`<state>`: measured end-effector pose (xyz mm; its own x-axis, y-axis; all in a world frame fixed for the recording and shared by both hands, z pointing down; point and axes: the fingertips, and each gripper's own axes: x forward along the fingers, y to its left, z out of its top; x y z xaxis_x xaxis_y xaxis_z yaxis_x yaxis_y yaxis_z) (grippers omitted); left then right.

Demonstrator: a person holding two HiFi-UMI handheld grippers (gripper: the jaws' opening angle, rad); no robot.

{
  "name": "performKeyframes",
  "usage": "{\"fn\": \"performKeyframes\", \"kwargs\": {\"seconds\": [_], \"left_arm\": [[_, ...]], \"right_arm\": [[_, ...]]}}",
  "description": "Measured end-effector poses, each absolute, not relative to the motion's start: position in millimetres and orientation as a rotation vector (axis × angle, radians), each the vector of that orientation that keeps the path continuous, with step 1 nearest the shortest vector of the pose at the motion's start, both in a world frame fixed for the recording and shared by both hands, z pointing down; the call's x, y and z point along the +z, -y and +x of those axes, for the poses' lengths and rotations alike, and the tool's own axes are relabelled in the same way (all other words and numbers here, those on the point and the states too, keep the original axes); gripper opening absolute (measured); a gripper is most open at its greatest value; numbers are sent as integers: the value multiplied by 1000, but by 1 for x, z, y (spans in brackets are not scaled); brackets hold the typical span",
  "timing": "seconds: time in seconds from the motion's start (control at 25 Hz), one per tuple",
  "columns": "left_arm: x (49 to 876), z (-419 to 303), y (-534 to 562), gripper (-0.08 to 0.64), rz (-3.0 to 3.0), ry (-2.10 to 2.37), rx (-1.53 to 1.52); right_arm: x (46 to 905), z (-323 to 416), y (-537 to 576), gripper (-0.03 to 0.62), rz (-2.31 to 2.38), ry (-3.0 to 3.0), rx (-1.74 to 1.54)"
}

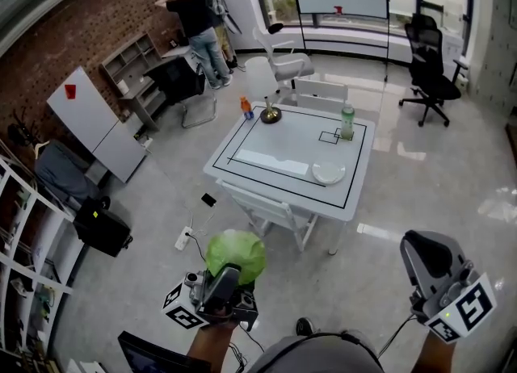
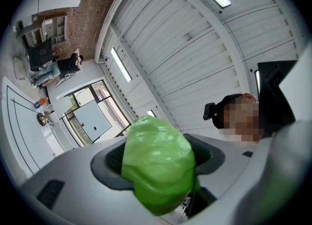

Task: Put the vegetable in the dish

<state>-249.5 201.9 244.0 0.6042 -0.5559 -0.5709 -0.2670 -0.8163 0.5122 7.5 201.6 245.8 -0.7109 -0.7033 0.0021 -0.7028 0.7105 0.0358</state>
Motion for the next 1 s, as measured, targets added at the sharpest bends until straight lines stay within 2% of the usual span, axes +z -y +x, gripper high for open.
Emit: {"fn": "performKeyframes", "kwargs": {"seconds": [0.28, 1.0], "left_arm": [[247, -244, -175, 322, 2443, 635, -1049], [258, -167, -92, 322, 2401, 797, -1091]], "right_arm": [[245, 4, -177, 9, 1188, 2884, -34], [256, 73, -73, 9, 998, 2939, -2]]}}
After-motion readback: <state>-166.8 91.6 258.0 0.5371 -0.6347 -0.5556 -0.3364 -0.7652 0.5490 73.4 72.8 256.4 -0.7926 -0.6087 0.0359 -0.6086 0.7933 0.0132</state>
